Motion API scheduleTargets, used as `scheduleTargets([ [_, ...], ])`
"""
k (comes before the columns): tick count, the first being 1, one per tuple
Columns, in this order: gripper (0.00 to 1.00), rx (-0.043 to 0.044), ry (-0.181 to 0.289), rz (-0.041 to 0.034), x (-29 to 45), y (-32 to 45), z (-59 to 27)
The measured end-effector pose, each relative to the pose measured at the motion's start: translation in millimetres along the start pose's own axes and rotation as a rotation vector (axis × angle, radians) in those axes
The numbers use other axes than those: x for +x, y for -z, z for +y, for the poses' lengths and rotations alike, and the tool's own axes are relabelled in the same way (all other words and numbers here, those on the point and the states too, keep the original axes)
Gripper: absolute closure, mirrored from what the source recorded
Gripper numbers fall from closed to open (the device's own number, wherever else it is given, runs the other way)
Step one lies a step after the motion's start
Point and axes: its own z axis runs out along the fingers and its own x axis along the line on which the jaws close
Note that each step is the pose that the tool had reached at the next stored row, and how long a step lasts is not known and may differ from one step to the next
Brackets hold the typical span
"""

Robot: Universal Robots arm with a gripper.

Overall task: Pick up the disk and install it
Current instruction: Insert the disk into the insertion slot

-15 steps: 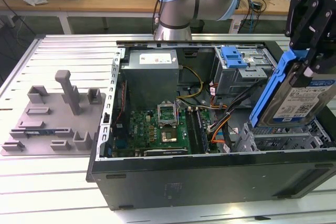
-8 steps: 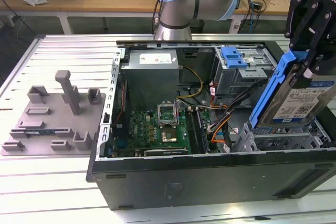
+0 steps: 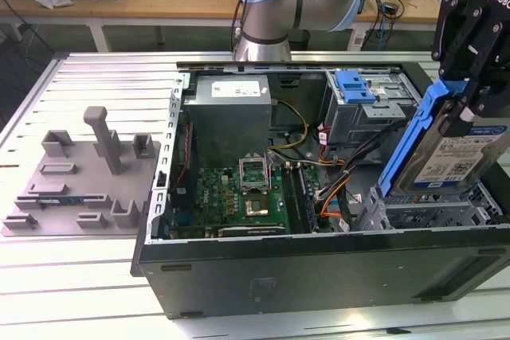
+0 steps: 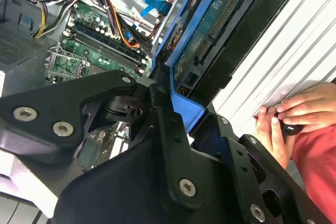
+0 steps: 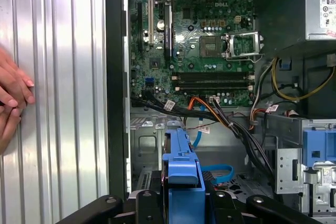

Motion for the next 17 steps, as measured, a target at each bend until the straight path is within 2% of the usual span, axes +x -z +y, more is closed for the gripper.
scheduleTargets([
  [17,0.63,0.0,0.0,0.0,0.6,-8.8,-0.8],
])
